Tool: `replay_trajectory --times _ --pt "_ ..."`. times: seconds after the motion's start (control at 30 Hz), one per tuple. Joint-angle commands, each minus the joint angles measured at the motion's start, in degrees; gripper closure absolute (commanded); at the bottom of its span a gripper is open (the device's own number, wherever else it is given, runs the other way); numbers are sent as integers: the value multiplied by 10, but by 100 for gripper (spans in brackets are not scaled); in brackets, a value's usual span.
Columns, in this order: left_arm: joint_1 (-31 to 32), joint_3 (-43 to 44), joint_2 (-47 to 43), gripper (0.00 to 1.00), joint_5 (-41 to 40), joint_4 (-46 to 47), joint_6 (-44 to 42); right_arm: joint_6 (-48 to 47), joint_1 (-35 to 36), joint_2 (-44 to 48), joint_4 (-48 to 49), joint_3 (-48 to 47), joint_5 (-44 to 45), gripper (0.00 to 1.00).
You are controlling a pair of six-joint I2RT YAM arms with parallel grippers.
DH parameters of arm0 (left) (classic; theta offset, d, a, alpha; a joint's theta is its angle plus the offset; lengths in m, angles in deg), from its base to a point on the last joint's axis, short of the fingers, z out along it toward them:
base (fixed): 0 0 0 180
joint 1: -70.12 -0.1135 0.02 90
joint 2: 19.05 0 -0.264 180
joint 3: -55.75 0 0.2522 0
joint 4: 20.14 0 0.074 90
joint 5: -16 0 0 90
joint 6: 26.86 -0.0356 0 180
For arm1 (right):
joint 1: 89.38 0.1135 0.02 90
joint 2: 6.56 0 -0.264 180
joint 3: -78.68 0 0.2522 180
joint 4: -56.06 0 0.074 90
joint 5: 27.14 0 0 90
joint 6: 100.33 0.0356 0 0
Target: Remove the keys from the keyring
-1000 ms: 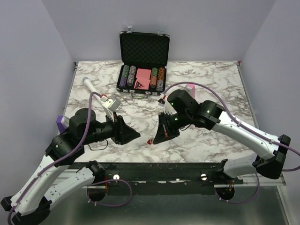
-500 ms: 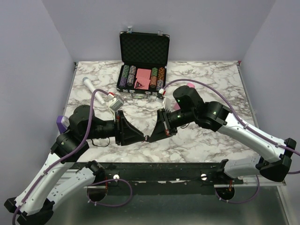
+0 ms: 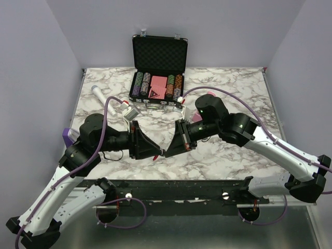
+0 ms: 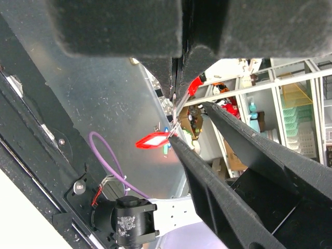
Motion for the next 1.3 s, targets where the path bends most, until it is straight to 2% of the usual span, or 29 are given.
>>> replay_trajectory --times 0.0,0.1,0.3,0.53,0.77,0.87,1.0,1.1,1.2,1.23,1.27 --pt "-8 9 2 44 7 10 -6 3 2 15 15 5 -23 99" --pt "-10 19 0 32 6 7 -7 1 2 16 13 7 -21 99" --pt "-15 35 3 29 -1 -19 -22 1 3 21 14 9 -21 99" --pt "-16 12 14 49 42 6 -17 2 2 24 23 9 -28 99" --pt "-16 18 34 54 86 15 -22 1 2 24 26 7 -30 99" --pt "-16 23 40 60 93 12 -26 1 2 24 25 7 -30 99" --pt "-16 24 37 80 94 10 -28 1 2 25 27 8 -29 99" --pt "-16 25 35 91 89 7 -27 2 2 25 28 8 -30 99" --pt "-16 25 34 89 85 7 -25 2 3 26 28 8 -30 99" --pt "-16 25 35 86 85 7 -23 2 2 26 28 8 -30 99" --pt "-17 24 35 77 85 7 -23 2 2 25 28 8 -30 99"
